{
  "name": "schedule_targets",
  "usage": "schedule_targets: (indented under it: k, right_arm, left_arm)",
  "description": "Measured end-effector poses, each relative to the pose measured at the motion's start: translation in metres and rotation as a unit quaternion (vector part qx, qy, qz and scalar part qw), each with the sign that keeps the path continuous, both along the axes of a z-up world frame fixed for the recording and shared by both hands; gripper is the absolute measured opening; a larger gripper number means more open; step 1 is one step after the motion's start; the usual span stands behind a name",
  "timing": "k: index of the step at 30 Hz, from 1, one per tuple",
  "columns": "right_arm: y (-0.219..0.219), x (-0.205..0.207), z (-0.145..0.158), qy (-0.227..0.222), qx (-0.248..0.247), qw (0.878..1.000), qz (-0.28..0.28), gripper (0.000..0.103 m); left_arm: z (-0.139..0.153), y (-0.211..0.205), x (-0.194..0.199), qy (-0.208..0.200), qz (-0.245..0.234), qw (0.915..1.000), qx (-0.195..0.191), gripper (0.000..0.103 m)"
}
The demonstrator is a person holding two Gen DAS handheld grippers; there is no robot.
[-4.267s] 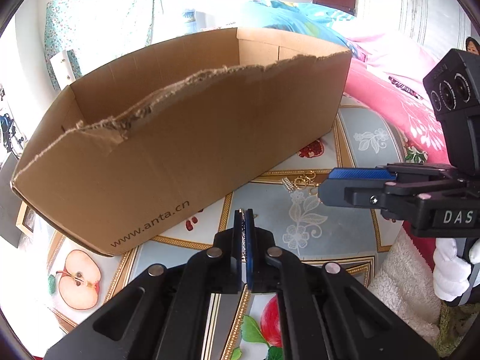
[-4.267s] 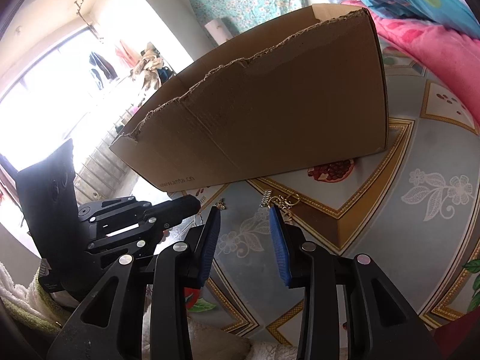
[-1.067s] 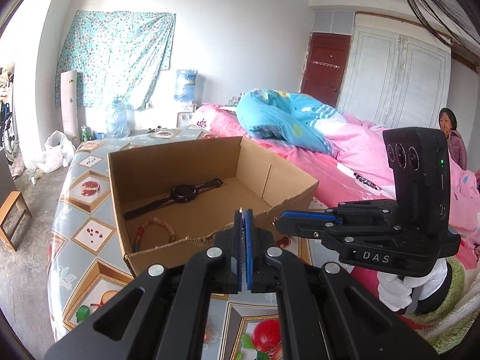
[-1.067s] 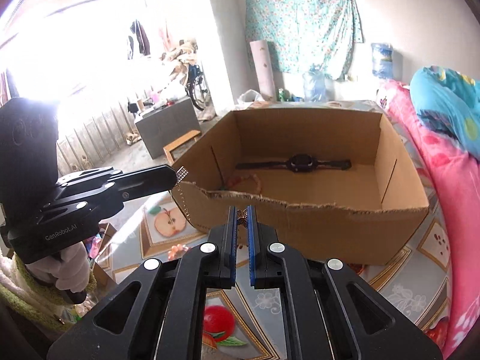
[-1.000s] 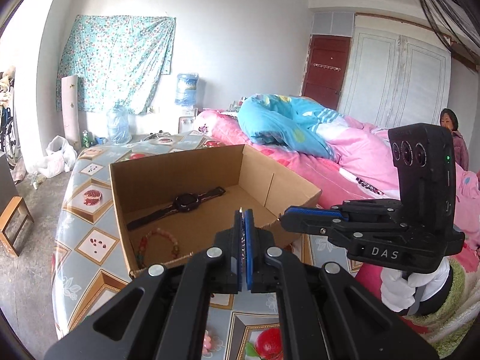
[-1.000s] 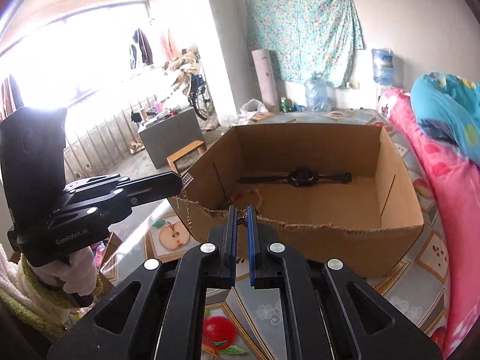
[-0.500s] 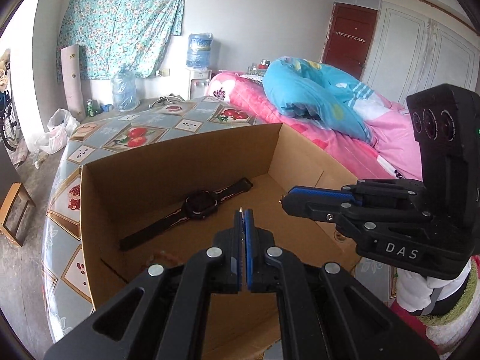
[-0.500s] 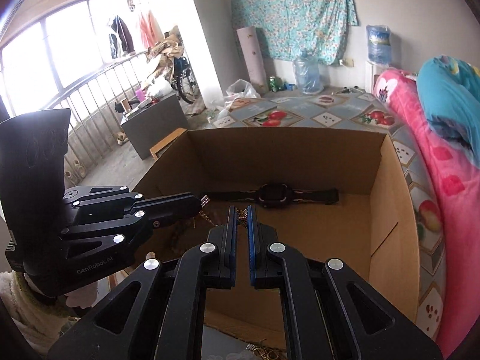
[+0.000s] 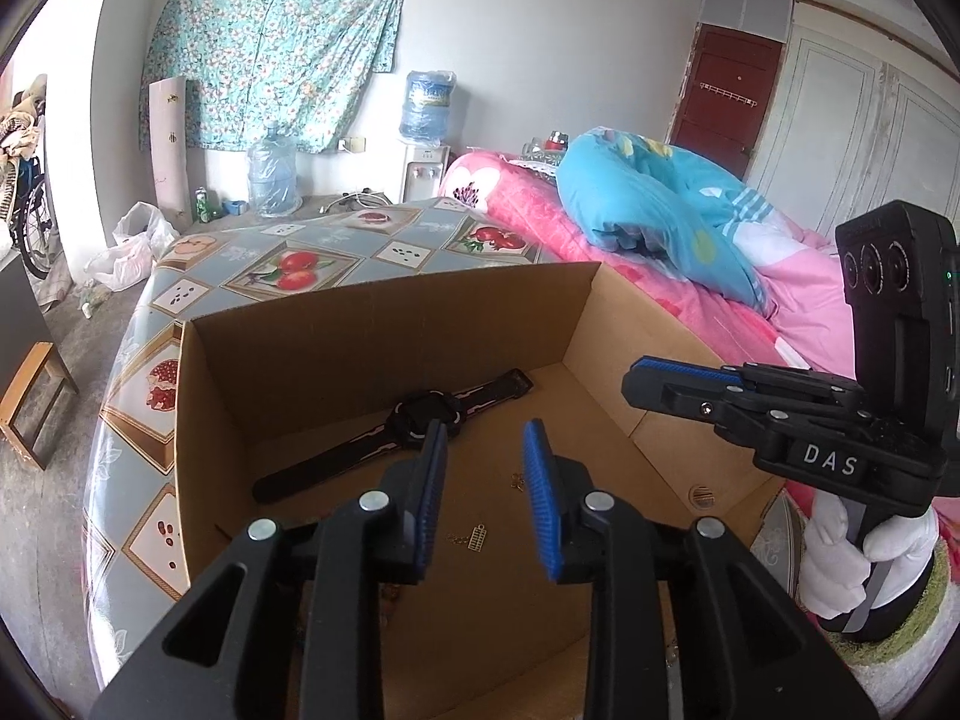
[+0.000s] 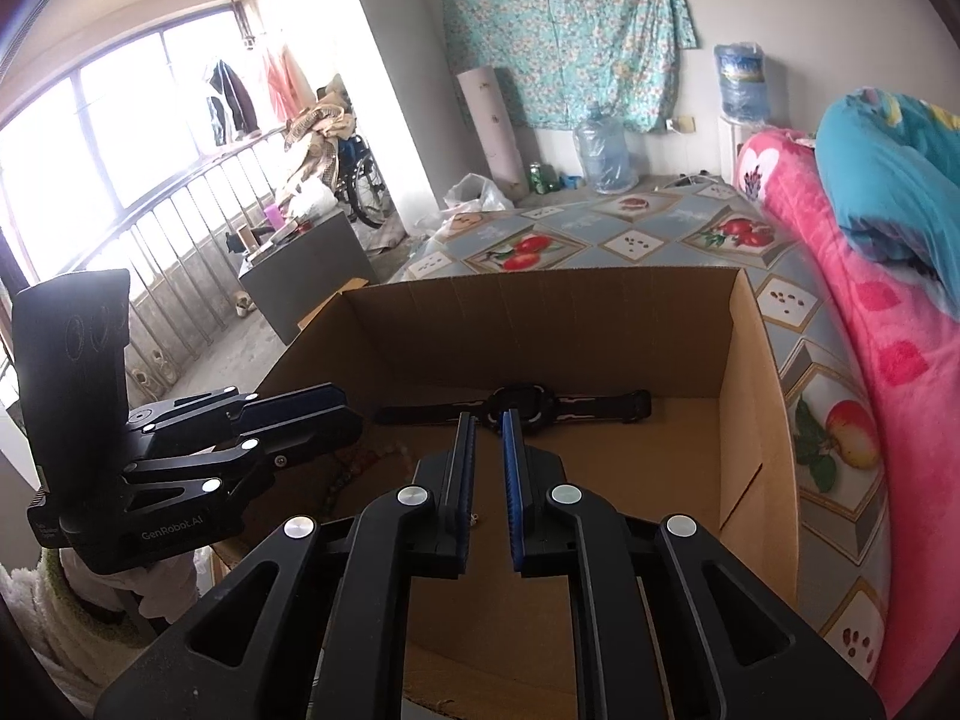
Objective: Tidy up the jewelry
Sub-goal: 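Withdraw both grippers from the box back to the charms beside it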
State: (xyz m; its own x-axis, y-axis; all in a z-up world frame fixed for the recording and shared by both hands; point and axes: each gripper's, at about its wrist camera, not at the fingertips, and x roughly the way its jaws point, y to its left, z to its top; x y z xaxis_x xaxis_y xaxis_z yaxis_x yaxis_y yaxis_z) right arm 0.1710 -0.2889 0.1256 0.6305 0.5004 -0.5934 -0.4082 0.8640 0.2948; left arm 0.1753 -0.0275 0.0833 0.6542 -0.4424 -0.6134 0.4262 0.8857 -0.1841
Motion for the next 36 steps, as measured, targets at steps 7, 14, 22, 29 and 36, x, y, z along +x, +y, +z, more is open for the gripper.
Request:
schedule_targets:
  k: [7, 14, 22, 29, 36]
  right_arm:
    - [-0.021, -0.008, 0.013, -0.005, 0.037, 0.999, -0.01, 0.01]
    - [-0.036, -0.052, 0.023, -0.035, 0.06, 0.997, -0.014, 0.014]
    - [-0.047, -0.118, 0.004, -0.034, 0.066, 0.997, -0.017, 0.016]
    - [-0.032, -0.126, -0.061, 0.053, 0.001, 0.998, -0.036, 0.016]
    - [-0.012, -0.113, -0.097, 0.074, -0.071, 0.994, -0.033, 0.016]
  left_arm:
    - [0.019, 0.007, -0.026, -0.035, -0.004, 0.9992, -0.019, 0.026]
    - [0.027, 0.011, -0.08, -0.071, -0.048, 0.996, -0.024, 0.03]
    - [-0.003, 0.011, -0.141, -0.042, -0.088, 0.9949, -0.029, 0.032]
    - [-0.056, -0.018, -0.147, 0.016, -0.077, 0.9967, 0.023, 0.033]
    - [-0.086, -0.037, -0.135, 0.062, -0.077, 0.9935, 0.056, 0.033]
